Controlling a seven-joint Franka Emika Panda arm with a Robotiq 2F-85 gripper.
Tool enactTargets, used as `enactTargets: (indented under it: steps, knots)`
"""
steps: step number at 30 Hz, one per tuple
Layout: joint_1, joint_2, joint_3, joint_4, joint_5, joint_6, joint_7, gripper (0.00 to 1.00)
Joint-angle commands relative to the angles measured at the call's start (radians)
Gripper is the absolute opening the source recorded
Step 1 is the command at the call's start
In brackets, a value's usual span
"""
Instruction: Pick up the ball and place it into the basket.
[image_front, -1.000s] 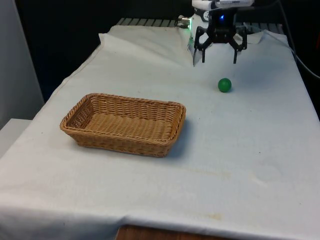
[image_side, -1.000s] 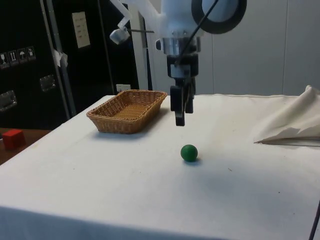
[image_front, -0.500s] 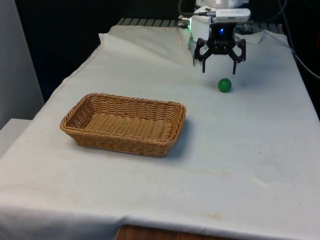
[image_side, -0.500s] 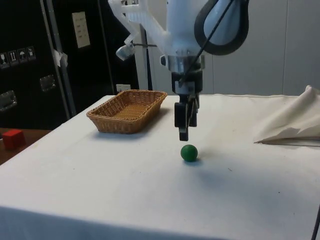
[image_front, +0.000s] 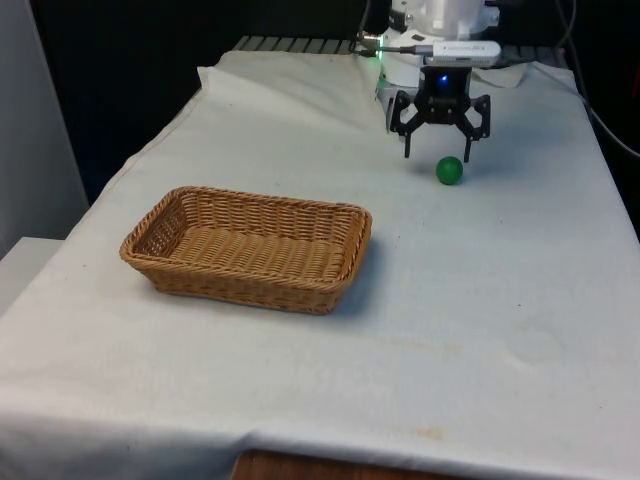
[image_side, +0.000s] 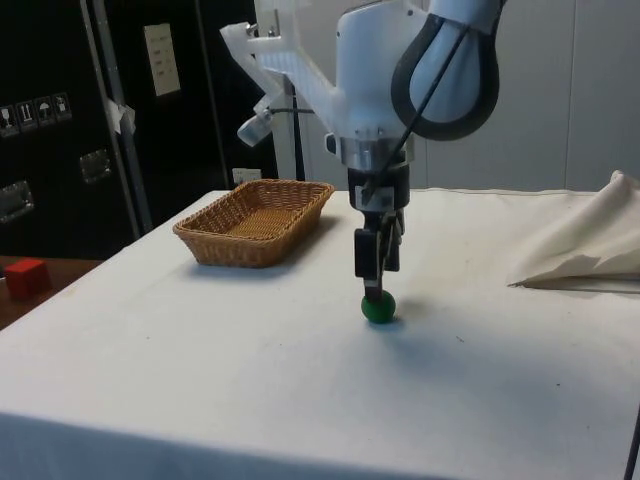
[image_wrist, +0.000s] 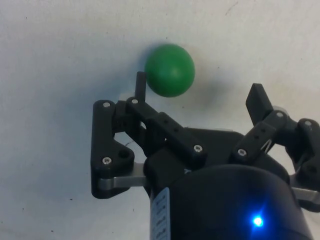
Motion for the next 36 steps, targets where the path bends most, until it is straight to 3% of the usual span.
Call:
enactTargets:
  steps: [1, 3, 4, 5, 13, 14, 15, 19, 22, 23, 24, 31, 33, 34, 35, 36]
  knots:
    - [-0.013, -0.019, 0.028, -0.007, 0.048, 0.003, -0.032, 1.0]
    - [-0.015, -0.014, 0.032, -0.007, 0.053, 0.004, -0.033, 1.0]
    - [-0.002, 0.006, 0.004, 0.001, 0.007, 0.0, -0.001, 1.0]
    - [-0.016, -0.012, 0.033, -0.007, 0.055, 0.004, -0.033, 1.0]
    - [-0.025, 0.028, 0.06, 0.007, 0.086, 0.016, -0.033, 1.0]
    - [-0.005, 0.041, 0.022, 0.009, 0.032, 0.011, -0.002, 1.0]
    - [-0.025, 0.028, 0.06, 0.007, 0.086, 0.016, -0.033, 1.0]
    - [-0.028, 0.053, 0.07, 0.019, 0.094, 0.035, -0.026, 1.0]
    - [-0.023, 0.068, 0.064, 0.027, 0.083, 0.04, -0.017, 1.0]
    - [-0.01, 0.079, 0.043, 0.029, 0.058, 0.037, -0.001, 1.0]
    - [-0.022, 0.07, 0.061, 0.028, 0.08, 0.04, -0.015, 1.0]
    - [-0.012, 0.079, 0.05, 0.033, 0.065, 0.037, -0.003, 1.0]
    - [-0.011, 0.079, 0.045, 0.031, 0.058, 0.037, -0.001, 0.89]
    - [-0.012, 0.08, 0.05, 0.033, 0.063, 0.037, -0.001, 0.89]
    - [-0.011, 0.08, 0.049, 0.034, 0.062, 0.036, 0.0, 0.76]
    - [-0.011, 0.081, 0.049, 0.034, 0.061, 0.036, 0.001, 0.55]
